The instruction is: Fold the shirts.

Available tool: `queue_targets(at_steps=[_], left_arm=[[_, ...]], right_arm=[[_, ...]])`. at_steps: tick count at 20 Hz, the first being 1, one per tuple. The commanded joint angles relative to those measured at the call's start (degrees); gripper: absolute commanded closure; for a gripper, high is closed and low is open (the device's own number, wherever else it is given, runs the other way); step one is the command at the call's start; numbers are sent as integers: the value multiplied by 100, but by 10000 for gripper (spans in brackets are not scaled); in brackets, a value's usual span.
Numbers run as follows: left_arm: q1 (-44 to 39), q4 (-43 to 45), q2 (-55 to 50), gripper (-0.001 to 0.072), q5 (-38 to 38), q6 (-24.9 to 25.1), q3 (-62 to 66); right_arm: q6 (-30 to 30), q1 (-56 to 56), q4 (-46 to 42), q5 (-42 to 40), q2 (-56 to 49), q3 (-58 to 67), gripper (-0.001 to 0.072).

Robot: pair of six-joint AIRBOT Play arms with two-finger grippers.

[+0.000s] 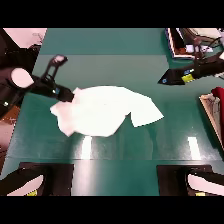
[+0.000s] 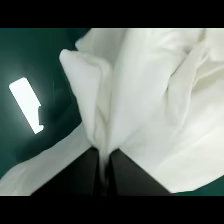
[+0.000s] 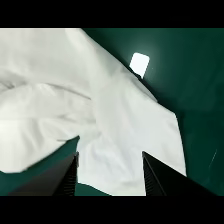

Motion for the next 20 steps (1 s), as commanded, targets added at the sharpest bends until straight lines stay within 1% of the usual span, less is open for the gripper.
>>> queue_targets(at_steps=[1, 4, 6, 10, 14, 16, 17, 18, 20], left_arm=[[4, 31, 7, 678, 4, 31, 518], [4, 31, 7, 678, 2, 31, 481], [4, 28, 7, 678, 17, 28, 481], [4, 26, 7, 678, 15, 28, 481], [4, 24, 7, 678, 13, 28, 481], [4, 20, 7, 678, 11, 26, 481], [4, 20, 7, 678, 9, 26, 481], [4, 20, 7, 678, 9, 28, 483], [4, 125, 31, 679, -15, 26, 588]], right_arm=[[-498, -2, 35, -142, -793, -68, 238], [-723, -2, 37, -389, -1495, -37, 239], [-730, 44, 57, -315, -1965, 142, 238], [-883, 225, 538, -13, -2747, 713, 238], [-883, 452, 632, 98, -3104, 1082, 245], [-916, 566, 612, 181, -3143, 1102, 325], [-968, 616, 614, 188, -3141, 1104, 557], [-999, 627, 612, 190, -3128, 1113, 697], [-975, 562, 599, 177, -2916, 1113, 698]])
